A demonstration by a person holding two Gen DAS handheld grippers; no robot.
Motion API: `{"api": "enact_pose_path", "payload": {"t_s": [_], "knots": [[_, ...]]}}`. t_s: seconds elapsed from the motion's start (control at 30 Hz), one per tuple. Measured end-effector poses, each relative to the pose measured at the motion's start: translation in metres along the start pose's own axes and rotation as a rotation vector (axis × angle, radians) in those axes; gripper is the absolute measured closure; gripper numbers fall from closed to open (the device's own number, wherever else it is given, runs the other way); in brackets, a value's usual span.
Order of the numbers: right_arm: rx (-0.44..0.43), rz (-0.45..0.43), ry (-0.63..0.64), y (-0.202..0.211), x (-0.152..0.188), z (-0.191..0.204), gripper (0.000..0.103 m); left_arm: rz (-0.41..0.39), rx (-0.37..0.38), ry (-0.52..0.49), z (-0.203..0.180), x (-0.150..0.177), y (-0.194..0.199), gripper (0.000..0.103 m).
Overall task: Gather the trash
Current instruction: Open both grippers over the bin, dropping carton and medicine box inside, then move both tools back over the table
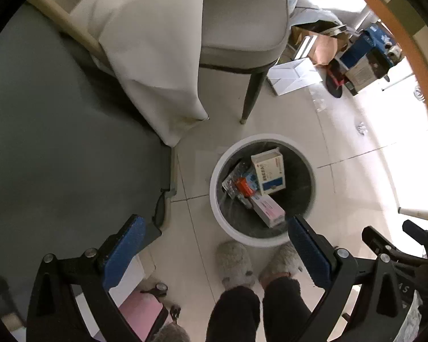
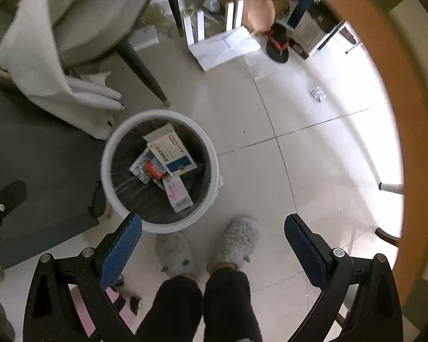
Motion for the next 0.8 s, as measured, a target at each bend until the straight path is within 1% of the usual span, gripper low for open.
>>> {"api": "enact_pose_path", "payload": {"t_s": [0.23,0.4,0.47,0.53,0.73,0.8], "knots": [[0.003,-0.055,0.01,0.093,0.011,-0.017,0.002,-0.018,-0.001,0.013,-0.01,0.013,0.075,0.0],[-0.018,-0.082,0.011,0.163,0.022,-0.03,0.002,-0.042,0.01,0.002,-0.021,0.023,0.139,0.0],[-0.031,-0.093,0.007,0.19,0.027,-0.035,0.002,-0.043,-0.004,0.003,-0.025,0.026,0.161,0.0],[-0.041,-0.102,0.005,0.214,0.031,-0.042,0.002,-0.045,0.007,0.008,-0.03,0.03,0.184,0.0],[-0.131,-0.139,-0.062,0.291,0.043,-0.07,0.002,-0.119,-0.009,-0.026,-0.05,0.034,0.253,0.0],[-0.174,-0.147,-0.109,0.311,0.045,-0.084,0.002,-0.162,-0.003,-0.051,-0.066,0.028,0.278,0.0]]}}
Point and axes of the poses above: each gripper's, at about its wrist camera, not at the fingertips, and y roughly against the way its jaws point, z to its left, x to its underside, the point moved 5 cm from there along -y, roughly the way its jaws point, and after that the axes turned 11 degrees about x, right-handed, at the moved point
